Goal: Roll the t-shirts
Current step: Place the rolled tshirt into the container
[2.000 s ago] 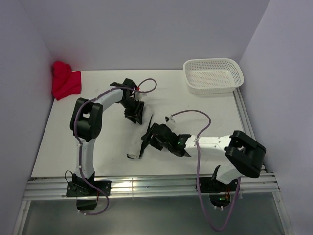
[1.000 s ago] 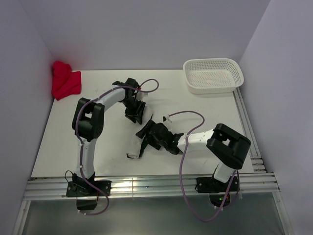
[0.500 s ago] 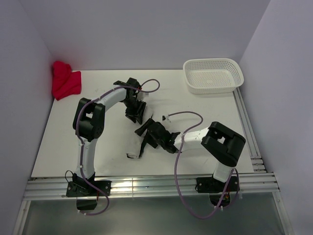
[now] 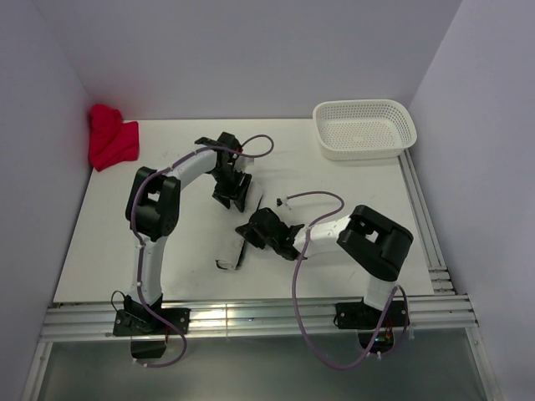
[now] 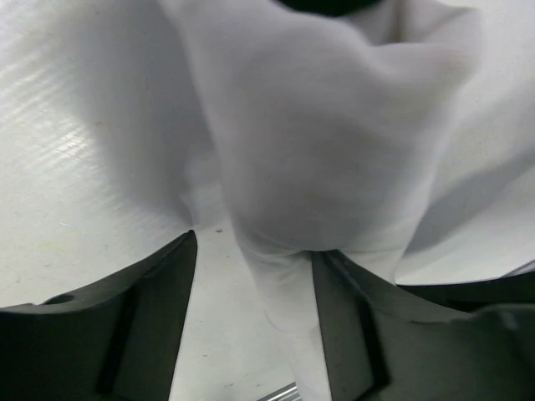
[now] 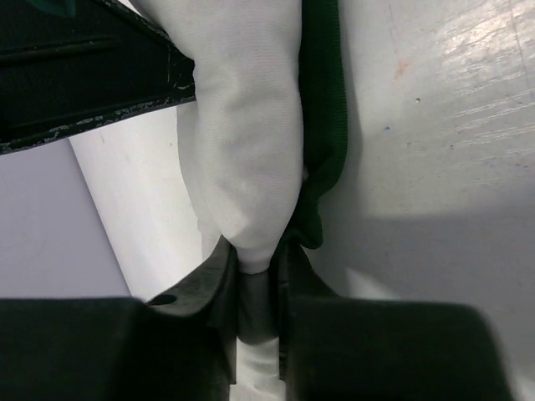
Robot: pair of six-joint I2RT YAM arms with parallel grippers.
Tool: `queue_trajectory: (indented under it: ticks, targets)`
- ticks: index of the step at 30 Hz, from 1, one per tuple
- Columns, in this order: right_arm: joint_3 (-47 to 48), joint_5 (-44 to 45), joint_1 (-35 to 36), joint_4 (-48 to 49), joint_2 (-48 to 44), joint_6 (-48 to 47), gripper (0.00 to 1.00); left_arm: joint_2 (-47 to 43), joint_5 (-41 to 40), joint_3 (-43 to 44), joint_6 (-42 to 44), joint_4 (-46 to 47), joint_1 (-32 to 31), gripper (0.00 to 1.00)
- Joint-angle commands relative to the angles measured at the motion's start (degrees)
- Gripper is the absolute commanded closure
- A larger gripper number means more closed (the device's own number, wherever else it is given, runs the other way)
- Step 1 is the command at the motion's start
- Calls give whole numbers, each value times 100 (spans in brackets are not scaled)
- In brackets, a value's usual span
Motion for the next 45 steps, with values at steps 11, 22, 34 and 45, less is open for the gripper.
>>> queue_trajectory:
  ticks: [11, 22, 34, 45]
  targets:
    - [-346, 192, -165, -749, -386, 100, 100, -33, 704, 1492, 346, -54, 97, 12]
    - [-611, 296, -332, -369, -1010, 381, 100, -1176, 1733, 1967, 398, -142, 940, 13]
    - [-391, 824, -973, -932, -2328, 84, 100, -3048, 1636, 317, 926, 121, 1240, 14]
    - [619, 789, -3195, -1117, -2909, -515, 100, -3708, 1540, -327, 970, 218, 1240, 14]
